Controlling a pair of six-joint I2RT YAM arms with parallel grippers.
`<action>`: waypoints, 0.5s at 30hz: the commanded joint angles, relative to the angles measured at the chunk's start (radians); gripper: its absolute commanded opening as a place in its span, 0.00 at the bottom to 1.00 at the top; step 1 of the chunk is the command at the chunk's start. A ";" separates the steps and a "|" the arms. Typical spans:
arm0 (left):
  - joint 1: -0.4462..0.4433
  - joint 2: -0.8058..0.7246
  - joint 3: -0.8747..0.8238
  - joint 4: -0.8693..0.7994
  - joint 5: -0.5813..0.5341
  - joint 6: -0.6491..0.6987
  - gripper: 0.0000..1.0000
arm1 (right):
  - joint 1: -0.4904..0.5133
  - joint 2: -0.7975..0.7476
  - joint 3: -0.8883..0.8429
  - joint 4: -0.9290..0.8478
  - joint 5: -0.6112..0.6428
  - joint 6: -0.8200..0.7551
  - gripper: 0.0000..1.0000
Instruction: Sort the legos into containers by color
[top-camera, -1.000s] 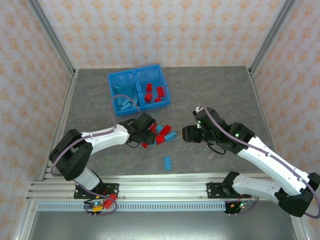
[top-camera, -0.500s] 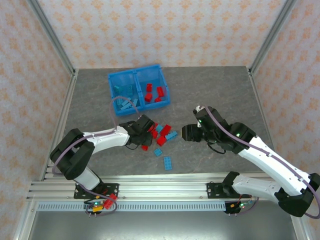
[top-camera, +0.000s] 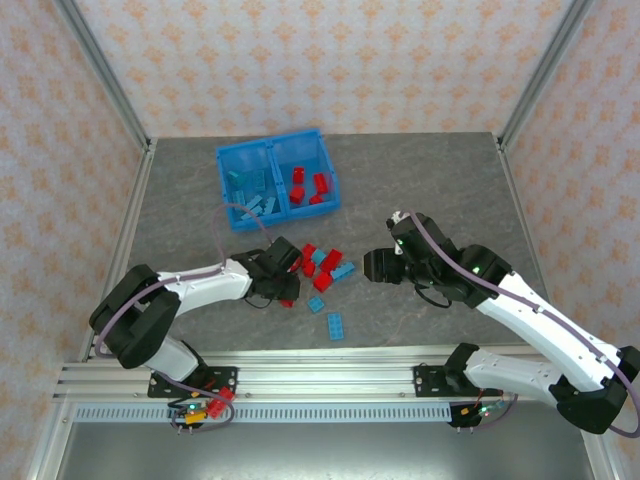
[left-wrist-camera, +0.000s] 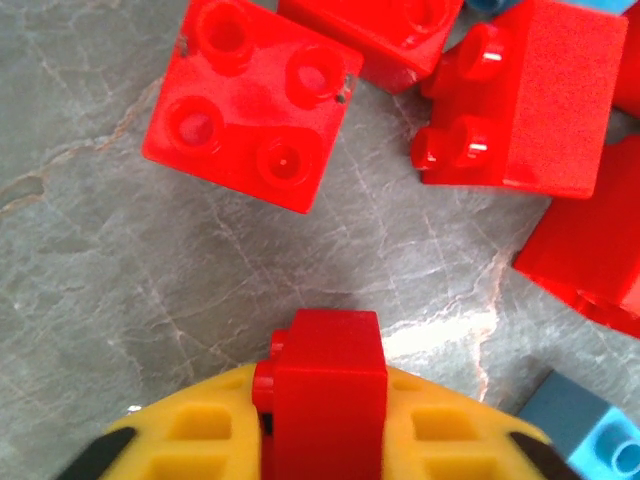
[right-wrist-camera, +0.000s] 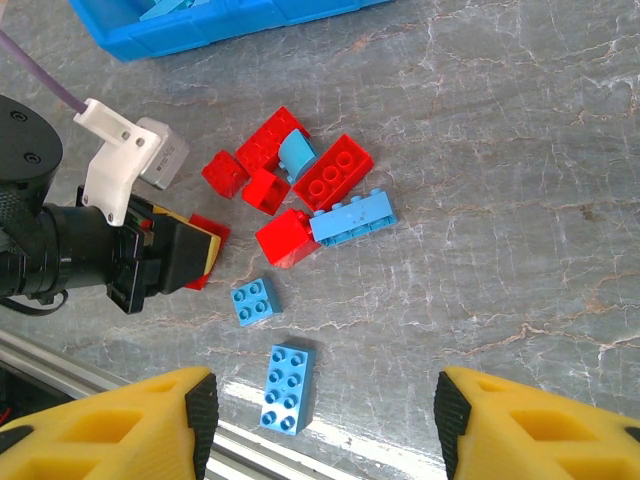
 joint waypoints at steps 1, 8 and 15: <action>-0.014 -0.031 -0.007 -0.033 0.014 -0.009 0.08 | 0.004 -0.008 0.024 0.009 -0.016 0.020 0.61; 0.008 -0.214 0.224 -0.196 -0.112 0.051 0.07 | 0.005 -0.020 0.024 0.066 -0.107 0.046 0.63; 0.145 0.012 0.602 -0.130 -0.257 0.213 0.07 | 0.005 -0.028 0.016 0.098 -0.057 0.055 0.63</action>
